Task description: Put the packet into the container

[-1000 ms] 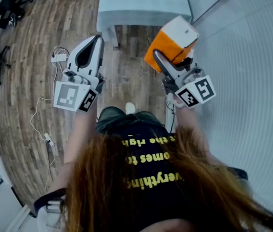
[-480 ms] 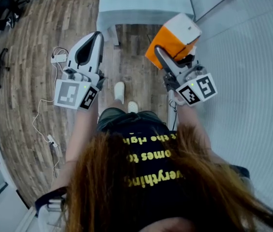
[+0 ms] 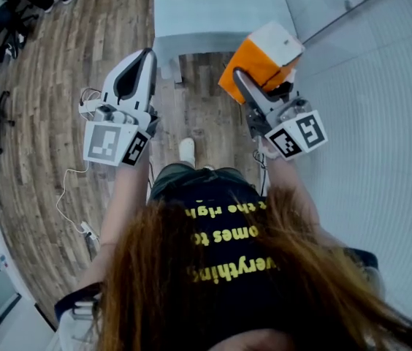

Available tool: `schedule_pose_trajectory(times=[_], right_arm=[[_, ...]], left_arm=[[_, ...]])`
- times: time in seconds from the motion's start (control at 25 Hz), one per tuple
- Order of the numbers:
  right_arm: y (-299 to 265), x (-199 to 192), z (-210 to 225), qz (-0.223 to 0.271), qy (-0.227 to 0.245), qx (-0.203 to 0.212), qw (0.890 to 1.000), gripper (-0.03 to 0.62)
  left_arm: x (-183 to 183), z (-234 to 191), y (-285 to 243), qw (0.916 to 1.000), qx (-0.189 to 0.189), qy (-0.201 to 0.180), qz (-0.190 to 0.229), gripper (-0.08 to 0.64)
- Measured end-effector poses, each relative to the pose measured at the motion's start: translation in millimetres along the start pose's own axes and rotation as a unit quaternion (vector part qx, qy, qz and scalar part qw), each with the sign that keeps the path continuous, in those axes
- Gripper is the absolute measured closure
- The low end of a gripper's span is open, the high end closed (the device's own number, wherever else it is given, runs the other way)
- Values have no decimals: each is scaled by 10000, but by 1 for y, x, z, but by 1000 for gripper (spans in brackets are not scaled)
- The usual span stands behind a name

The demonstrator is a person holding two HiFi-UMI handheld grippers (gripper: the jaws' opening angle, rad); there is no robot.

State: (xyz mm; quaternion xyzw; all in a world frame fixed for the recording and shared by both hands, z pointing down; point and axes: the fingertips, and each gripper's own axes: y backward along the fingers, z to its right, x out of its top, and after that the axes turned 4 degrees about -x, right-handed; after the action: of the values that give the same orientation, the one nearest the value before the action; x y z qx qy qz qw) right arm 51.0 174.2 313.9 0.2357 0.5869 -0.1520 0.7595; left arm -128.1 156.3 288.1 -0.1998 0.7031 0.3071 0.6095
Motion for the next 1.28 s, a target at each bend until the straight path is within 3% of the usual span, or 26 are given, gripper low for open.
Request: schedule_pose_trajectory(times=[0.72, 1.28], right_arm=[[-56, -4, 39, 116, -57, -408, 9991, 209], [-110, 25, 120, 119, 103, 171, 9997, 209]], left_arm=[[-14, -53, -48, 9996, -222, 111, -148, 558], [-12, -63, -144, 9998, 185, -18, 77, 558]])
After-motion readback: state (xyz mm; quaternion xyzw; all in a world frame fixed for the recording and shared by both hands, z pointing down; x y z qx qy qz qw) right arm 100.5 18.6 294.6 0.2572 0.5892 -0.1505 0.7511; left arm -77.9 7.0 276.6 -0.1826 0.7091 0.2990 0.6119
